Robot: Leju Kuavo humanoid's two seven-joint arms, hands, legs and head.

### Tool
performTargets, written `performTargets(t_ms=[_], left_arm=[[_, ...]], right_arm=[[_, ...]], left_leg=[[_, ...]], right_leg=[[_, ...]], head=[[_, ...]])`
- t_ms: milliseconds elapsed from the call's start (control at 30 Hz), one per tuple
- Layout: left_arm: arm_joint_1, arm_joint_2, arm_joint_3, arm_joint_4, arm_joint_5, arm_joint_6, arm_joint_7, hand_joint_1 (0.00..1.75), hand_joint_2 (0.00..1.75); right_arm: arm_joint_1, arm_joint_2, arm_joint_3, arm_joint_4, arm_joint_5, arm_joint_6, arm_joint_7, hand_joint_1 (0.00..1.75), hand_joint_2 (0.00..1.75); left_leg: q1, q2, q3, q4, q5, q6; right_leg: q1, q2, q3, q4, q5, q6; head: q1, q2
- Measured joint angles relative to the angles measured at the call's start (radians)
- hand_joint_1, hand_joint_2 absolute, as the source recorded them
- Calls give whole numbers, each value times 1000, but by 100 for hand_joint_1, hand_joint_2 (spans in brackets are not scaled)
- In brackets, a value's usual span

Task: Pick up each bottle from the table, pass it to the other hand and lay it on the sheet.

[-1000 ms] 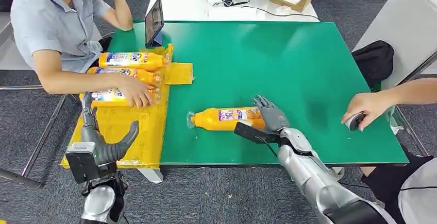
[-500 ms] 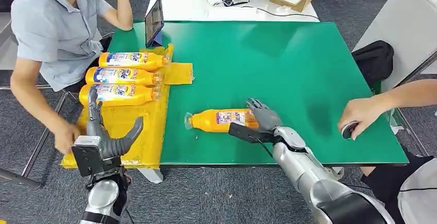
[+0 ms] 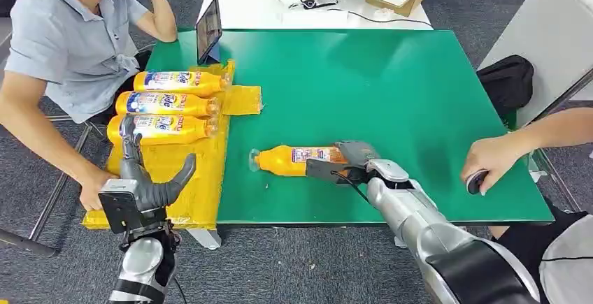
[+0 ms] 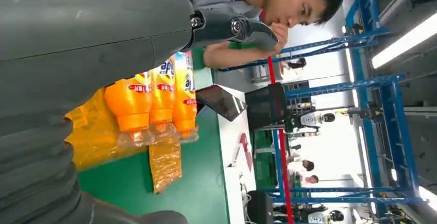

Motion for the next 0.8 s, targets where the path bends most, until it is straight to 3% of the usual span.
performTargets(t_ms=[233,500,633,800], left_arm=[[-1,0,0,8,14,0,-6,0,175],[35,5,4,-4,59,-53,17,0,175],[68,1,6,-13,180,-141,61,0,175],[122,-6,9,-31,274,-193,70,0,175]], right_arm=[[-2,2,2,10,-60,1,-40,175,175],[67,17,-69,-8,-268,-50,-209,175,175],[156,45,-158,-96,-440,-108,-317,175,175],[289,81,-245,-314,-615,-224,-369,175,175]], left_leg=[[0,0,0,0,0,0],[0,0,0,0,0,0],[0,-1,-1,0,0,0],[0,-1,-2,0,-1,0]], right_leg=[[0,0,0,0,0,0],[0,0,0,0,0,0],[0,-1,0,0,0,0],[0,-1,-1,0,-1,0]], head=[[0,0],[0,0],[0,0],[0,0]])
